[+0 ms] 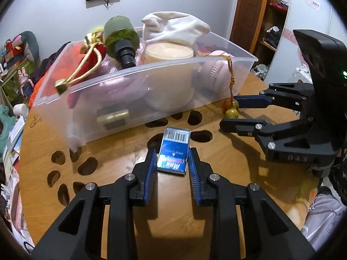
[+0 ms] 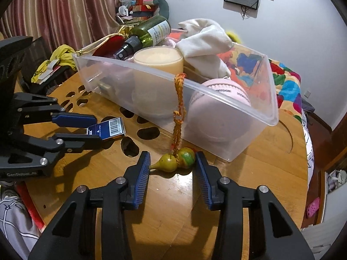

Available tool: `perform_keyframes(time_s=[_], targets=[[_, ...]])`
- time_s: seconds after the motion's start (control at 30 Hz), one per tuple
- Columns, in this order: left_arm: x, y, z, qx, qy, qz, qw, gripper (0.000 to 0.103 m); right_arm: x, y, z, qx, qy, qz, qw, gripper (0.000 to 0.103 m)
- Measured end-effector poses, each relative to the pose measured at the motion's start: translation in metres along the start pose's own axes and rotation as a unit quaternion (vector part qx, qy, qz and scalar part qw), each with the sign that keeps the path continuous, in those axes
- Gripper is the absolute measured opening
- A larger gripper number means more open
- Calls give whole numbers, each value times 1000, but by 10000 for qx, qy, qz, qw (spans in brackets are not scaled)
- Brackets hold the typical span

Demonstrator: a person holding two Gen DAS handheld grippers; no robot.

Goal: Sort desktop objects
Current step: 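Grasp the blue card with the left tool while the right tool grasps the gourd charm, then carry the blue card and gourd charm into the clear box and release both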

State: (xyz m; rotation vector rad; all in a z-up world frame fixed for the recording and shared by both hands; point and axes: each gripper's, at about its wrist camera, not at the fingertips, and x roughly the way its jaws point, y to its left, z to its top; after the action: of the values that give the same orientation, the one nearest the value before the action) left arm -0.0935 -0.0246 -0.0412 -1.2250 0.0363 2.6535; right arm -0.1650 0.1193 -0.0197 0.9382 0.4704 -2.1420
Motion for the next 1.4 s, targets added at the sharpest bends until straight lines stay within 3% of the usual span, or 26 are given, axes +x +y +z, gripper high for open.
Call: perform_keyframes(time_s=[0.2,0.53,1.0,1.4], targets=[[10,-4,8,95,-33,77,9999,29,-13,-4,1,124,-158,71,9998,39],[-6,9,6,-83,-304,171,9994,27,-41,-8,9,247,-588,51,9980,39],[-68,34,37,-250,-1278,242,9912,27,-55,-13,40,161,-1036,-37,9945,39],[-50,39,72,-240,-1434,141,9893,27,-37,-14,61,93,-1083,53,9941,39]])
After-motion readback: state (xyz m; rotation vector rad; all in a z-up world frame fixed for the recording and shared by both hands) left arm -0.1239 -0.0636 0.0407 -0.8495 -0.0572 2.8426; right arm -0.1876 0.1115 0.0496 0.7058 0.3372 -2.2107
